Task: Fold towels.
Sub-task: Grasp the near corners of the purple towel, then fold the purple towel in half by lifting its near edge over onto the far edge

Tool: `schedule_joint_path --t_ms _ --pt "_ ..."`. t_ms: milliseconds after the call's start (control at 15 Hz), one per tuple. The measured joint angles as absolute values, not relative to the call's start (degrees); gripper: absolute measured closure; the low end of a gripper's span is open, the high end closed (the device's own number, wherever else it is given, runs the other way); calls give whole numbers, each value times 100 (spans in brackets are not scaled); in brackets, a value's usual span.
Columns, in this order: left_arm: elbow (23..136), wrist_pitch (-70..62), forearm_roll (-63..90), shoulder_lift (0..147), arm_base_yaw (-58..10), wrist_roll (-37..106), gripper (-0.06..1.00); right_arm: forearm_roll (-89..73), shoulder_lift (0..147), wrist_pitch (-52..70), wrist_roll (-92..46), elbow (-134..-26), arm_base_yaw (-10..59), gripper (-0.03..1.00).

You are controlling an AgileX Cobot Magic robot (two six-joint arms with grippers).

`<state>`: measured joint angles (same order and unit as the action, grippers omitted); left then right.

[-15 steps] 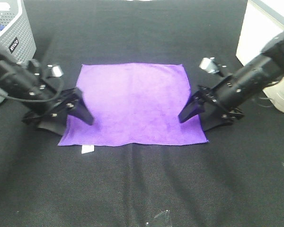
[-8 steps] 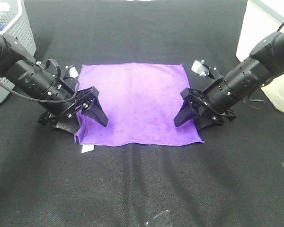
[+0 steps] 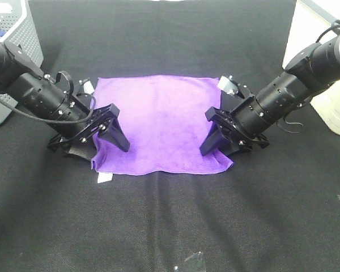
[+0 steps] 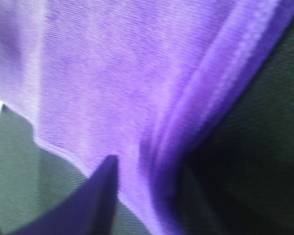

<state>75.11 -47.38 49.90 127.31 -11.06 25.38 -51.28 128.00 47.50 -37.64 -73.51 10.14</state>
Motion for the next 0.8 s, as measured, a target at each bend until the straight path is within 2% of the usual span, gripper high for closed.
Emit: schedule_joint_path --t_ms 133,267,333,400,467,800 --pt "7511 -4738 4985 12783 -1106 2538 49 -4916 12800 4658 -3633 -7351 1014 76" --pt "7500 -4727 4973 12846 -1106 2538 76 -4773 12800 4612 -3524 -7351 1031 94" --pt "7500 -4715 4973 12857 -1106 2538 88 -4744 12800 4612 -3484 -7357 1037 96" --pt "7500 -4715 4973 12857 -1106 2538 88 -4744 12800 4612 -3484 -7357 1037 96" --pt "7500 -4715 4973 12863 -1106 2538 93 -4733 12800 4629 -3472 -7374 1043 96" --pt "7466 -4807 4658 12754 -1175 2538 94 -4486 12720 5139 -3117 -7345 1049 96"
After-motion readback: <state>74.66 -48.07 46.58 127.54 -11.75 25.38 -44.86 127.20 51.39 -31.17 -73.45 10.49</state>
